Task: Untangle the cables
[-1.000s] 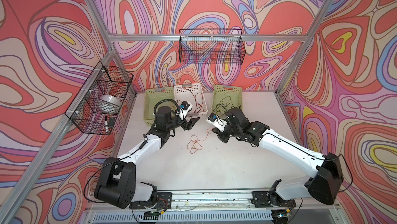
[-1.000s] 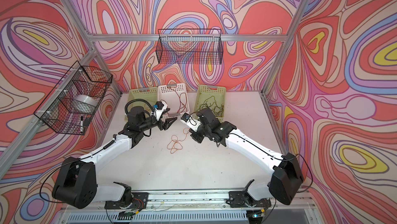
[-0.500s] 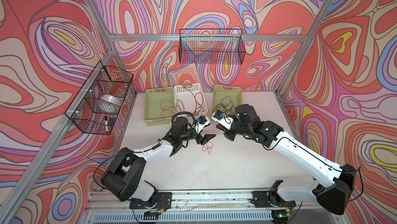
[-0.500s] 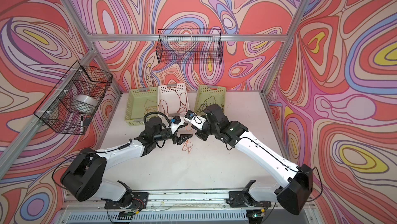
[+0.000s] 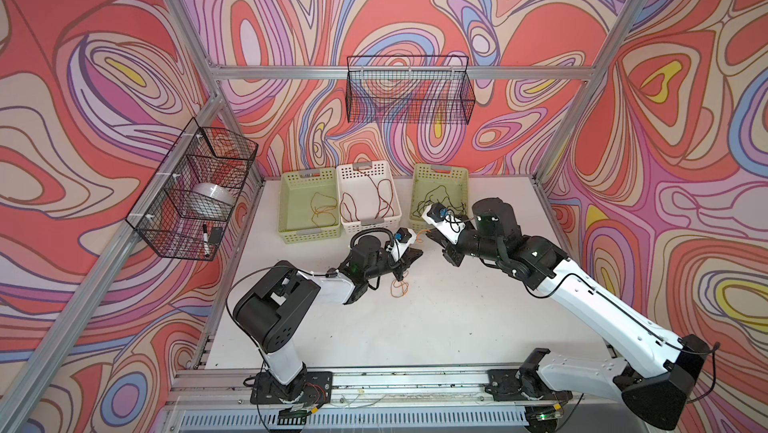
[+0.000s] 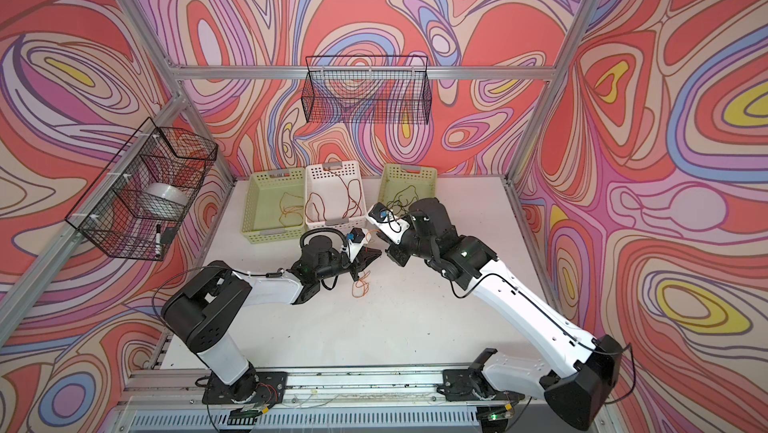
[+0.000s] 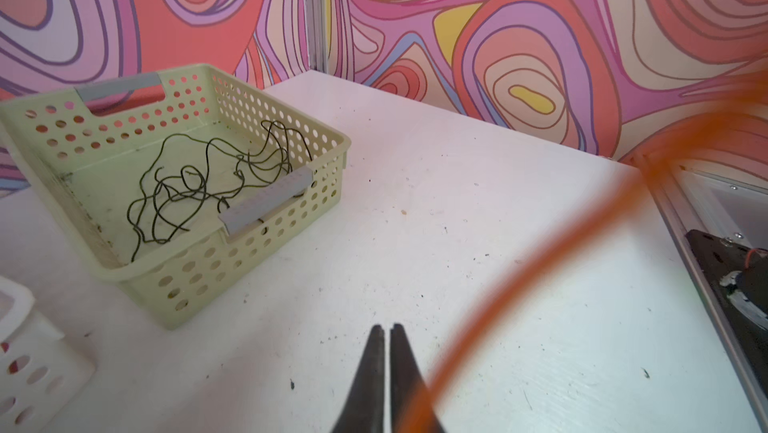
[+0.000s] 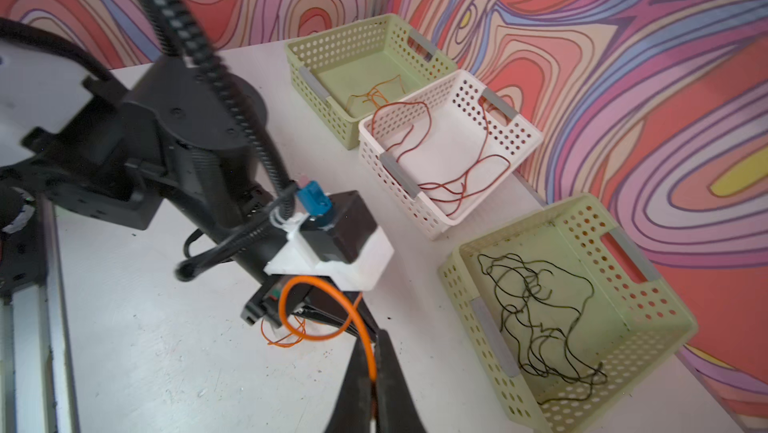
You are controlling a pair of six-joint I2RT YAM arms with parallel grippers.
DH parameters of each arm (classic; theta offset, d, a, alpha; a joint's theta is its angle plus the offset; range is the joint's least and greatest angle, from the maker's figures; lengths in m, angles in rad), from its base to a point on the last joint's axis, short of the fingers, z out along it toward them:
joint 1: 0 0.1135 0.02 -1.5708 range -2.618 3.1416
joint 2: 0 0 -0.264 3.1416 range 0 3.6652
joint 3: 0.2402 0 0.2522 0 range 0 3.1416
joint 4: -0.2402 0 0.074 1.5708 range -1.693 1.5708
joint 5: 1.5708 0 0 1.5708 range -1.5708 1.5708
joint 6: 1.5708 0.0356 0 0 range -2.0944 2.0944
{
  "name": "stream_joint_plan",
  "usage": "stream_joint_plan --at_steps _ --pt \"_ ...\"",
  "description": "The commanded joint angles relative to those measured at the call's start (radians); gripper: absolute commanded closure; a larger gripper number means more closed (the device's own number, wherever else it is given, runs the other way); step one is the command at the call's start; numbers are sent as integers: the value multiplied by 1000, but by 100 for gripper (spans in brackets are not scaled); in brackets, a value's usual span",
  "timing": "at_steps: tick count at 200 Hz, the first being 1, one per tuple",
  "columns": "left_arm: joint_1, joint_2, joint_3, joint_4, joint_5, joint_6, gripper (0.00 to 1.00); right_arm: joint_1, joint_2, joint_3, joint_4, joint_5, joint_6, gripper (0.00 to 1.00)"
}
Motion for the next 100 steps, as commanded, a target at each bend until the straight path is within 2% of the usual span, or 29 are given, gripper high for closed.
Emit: stream_joint_plan --at_steps 1,36,49,100 --pt "-4 -66 -7 45 -34 -13 100 -77 -36 -40 75 93 106 100" --pt "-4 -172 -20 -87 16 -15 100 -242 -28 -117 155 153 215 100" --pt "-5 -202 -24 -126 27 -18 100 -271 3 -139 179 166 227 100" --pt "-5 -284 -62 -158 -45 -30 100 -338 166 -180 229 191 308 100"
